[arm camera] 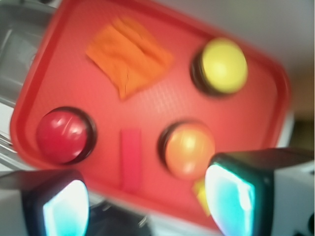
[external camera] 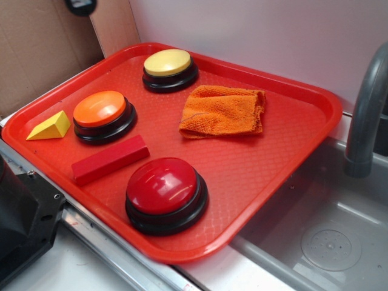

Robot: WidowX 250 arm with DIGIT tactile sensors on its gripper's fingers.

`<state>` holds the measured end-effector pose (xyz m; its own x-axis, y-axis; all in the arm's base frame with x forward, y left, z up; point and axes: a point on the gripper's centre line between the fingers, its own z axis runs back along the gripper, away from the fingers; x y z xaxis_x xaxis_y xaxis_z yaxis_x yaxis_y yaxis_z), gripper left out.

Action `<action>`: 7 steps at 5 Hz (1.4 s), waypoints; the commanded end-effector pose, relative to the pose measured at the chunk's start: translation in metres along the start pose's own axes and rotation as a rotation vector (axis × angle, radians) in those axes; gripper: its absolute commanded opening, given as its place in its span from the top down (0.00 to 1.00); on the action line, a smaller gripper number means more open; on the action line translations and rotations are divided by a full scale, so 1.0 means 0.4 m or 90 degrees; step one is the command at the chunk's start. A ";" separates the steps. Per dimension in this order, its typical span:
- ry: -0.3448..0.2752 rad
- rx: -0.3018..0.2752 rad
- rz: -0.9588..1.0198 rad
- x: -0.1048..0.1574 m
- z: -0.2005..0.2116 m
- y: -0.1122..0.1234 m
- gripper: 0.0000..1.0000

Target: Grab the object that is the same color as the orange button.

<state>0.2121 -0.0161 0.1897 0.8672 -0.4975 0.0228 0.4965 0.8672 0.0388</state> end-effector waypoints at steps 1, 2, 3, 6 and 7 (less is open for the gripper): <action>0.058 0.053 -0.319 0.156 -0.166 0.075 0.00; 0.089 0.063 -0.440 0.204 -0.224 0.049 0.00; 0.079 0.032 -0.513 0.242 -0.277 -0.011 0.00; 0.108 0.006 -0.432 0.282 -0.377 -0.008 0.00; 0.101 -0.035 -0.430 0.275 -0.390 -0.013 1.00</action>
<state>0.3070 -0.0630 0.0239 0.3427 -0.9246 -0.1663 0.9268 0.3617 -0.1013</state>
